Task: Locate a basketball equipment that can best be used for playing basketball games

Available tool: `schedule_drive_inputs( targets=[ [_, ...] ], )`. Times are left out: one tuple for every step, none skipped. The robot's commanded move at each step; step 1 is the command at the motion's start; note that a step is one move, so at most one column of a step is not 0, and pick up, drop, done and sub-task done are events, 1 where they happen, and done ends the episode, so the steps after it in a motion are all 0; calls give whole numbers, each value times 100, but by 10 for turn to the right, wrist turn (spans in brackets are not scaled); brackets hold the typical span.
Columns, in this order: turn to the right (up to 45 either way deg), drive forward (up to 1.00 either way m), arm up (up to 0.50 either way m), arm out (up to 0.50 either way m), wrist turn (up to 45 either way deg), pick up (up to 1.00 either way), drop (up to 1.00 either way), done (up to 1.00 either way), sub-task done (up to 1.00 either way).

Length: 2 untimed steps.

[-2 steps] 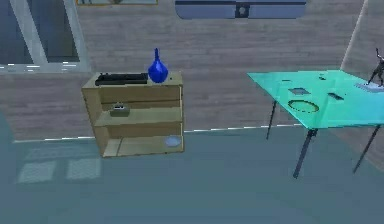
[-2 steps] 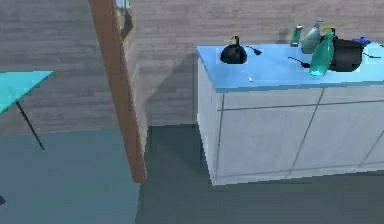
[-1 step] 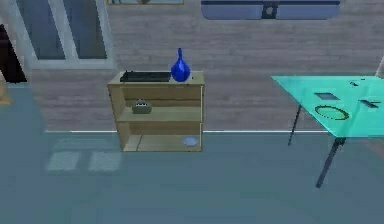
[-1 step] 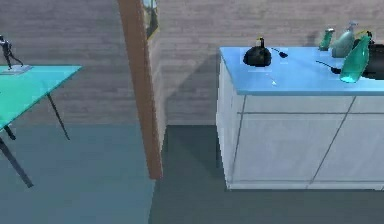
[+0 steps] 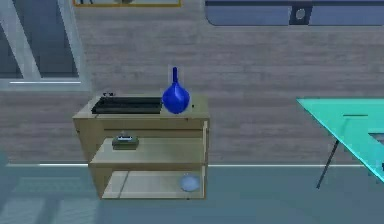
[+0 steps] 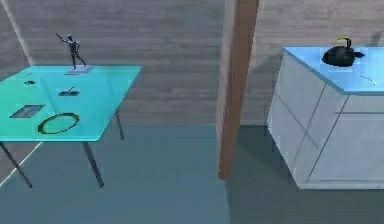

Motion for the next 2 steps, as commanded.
schedule_drive_inputs(
  targets=[
    [-450, 0, 0, 0, 0, 0, 0, 0, 0],
    [-150, 0, 0, 0, 0, 0, 0, 0, 0]
  ],
)
